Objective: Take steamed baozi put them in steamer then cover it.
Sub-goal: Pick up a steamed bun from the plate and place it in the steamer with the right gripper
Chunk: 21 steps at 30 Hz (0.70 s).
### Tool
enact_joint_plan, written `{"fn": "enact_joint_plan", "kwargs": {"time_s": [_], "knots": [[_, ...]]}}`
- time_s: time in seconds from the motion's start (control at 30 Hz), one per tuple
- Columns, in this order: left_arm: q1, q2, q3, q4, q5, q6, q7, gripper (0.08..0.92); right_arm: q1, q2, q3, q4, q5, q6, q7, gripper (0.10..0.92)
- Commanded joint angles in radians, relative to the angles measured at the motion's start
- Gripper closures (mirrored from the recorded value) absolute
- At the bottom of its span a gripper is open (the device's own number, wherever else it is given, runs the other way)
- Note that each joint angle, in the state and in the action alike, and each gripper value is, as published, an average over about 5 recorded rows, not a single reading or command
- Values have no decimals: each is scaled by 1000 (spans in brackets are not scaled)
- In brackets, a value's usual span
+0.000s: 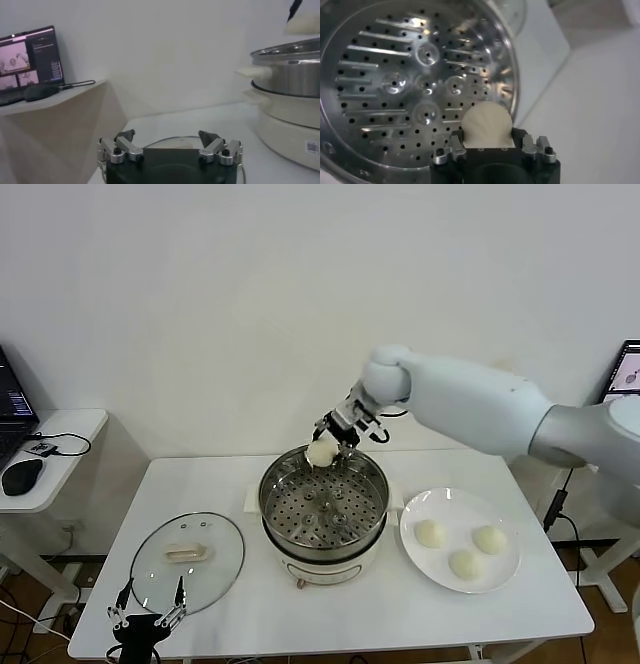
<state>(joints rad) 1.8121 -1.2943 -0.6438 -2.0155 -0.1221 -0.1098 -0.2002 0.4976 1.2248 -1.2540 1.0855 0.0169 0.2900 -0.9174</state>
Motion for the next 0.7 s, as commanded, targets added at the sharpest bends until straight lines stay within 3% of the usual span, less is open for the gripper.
{"fn": "enact_joint_plan", "kwargs": {"time_s": [0.03, 0.43, 0.7], "knots": [[0, -1, -4, 2, -5, -2, 0, 177, -26, 58, -37, -32, -160, 139, 13, 414], [-9, 1, -7, 13, 0, -4, 0, 177, -86, 91, -5, -137, -289, 258, 69, 408], [-9, 2, -8, 14, 4, -9, 1, 177, -92, 106, 1, -154, -275, 273, 79, 270]]}}
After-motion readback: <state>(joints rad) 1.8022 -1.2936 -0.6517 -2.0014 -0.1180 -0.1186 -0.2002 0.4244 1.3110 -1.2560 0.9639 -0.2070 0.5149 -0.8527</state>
